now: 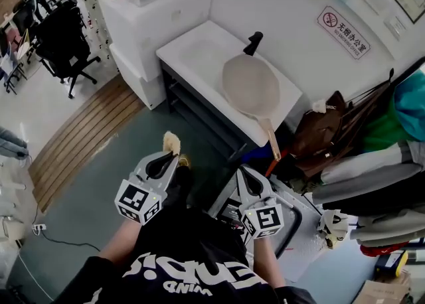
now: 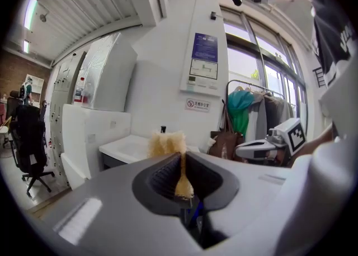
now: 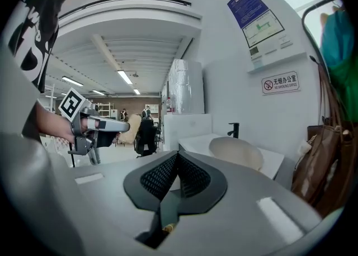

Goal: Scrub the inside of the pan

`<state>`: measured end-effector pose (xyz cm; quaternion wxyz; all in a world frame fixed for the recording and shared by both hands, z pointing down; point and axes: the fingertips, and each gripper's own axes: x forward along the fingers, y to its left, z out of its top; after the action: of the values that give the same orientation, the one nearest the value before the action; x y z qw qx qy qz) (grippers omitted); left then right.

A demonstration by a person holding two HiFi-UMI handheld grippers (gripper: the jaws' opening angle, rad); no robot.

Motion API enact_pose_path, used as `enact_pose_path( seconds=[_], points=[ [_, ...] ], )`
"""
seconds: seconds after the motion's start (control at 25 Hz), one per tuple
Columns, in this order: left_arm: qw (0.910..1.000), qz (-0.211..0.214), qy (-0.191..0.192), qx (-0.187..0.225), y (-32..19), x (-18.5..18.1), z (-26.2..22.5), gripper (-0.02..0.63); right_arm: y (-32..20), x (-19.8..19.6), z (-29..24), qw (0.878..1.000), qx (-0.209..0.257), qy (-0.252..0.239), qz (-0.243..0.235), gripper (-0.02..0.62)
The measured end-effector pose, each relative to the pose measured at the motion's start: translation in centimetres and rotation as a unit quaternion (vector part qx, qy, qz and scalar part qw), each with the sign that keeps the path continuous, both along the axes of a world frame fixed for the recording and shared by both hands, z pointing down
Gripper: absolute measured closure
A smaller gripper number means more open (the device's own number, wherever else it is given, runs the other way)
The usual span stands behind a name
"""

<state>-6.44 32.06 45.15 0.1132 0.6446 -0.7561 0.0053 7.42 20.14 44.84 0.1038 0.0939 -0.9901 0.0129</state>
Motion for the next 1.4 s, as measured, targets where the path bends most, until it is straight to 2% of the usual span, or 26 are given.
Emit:
enact_pose_path(
  seconds=[0.28, 0.8, 1.12, 1.4],
  points=[
    [0.9997, 0.024, 0.005, 0.001, -4.5, -3.4, 0.7, 0.581, -4.3, -2.3, 1.2, 0.999, 0.002, 0.011, 0.031, 0.586],
    [0.9935, 0.113, 0.016, 0.012, -17.3, -9.3, 0.4, 0.581, -13.6, -6.0, 1.8, 0.994, -0.012, 0.033, 0.101, 0.586],
    [0.9806, 0.195, 0.010, 0.023, -26.3, -10.7, -1.6, 0.581, -19.2, -6.6, -0.6, 0.985, -0.001, 0.017, 0.173, 0.586],
    [0.9654, 0.260, 0.005, 0.015, -32.0, -10.7, -1.4, 0.581, -23.8, -4.8, -1.5, 0.965, 0.002, -0.001, 0.261, 0.586]
  ],
)
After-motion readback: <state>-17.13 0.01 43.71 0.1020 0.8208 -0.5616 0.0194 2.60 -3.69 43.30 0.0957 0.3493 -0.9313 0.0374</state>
